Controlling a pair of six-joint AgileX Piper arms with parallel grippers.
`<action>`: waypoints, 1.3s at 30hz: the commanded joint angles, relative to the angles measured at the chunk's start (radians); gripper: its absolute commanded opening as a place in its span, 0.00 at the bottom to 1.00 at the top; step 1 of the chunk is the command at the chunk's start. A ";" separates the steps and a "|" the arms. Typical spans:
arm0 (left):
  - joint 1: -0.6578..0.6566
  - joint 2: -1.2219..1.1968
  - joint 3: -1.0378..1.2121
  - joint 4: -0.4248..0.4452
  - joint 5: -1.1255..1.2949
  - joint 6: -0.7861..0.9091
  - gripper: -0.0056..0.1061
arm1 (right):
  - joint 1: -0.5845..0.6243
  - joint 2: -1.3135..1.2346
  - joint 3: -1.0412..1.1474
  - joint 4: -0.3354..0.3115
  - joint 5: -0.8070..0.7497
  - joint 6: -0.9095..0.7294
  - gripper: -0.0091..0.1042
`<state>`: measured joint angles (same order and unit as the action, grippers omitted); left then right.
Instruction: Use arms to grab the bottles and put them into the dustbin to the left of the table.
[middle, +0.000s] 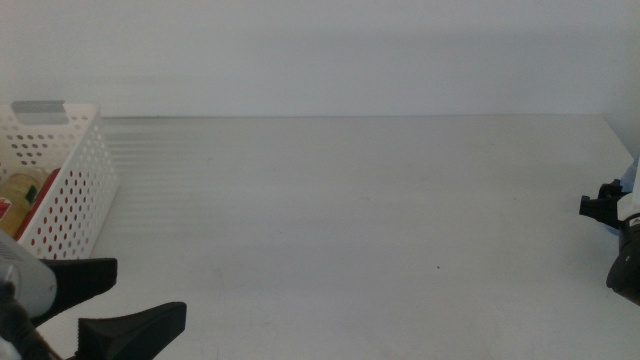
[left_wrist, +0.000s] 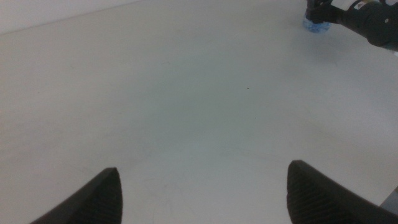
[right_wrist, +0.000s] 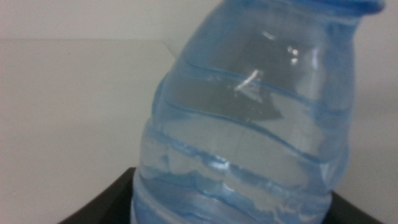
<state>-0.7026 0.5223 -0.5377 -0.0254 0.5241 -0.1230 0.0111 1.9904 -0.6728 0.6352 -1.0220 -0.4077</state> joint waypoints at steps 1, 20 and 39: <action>-0.004 0.005 -0.030 -0.007 -0.074 -0.009 0.80 | -0.007 -0.041 -0.020 -0.045 -0.071 -0.004 0.26; -0.004 0.005 -0.030 -0.007 -0.074 -0.009 0.80 | 0.414 -0.331 -0.233 -0.844 0.424 0.413 0.08; -0.004 0.005 -0.030 -0.007 -0.074 -0.009 0.80 | 0.715 -0.091 -0.407 -1.356 0.282 0.831 0.08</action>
<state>-0.7026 0.5223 -0.5377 -0.0254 0.5241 -0.1230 0.7161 1.9460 -1.0387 -0.7283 -0.5853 0.4265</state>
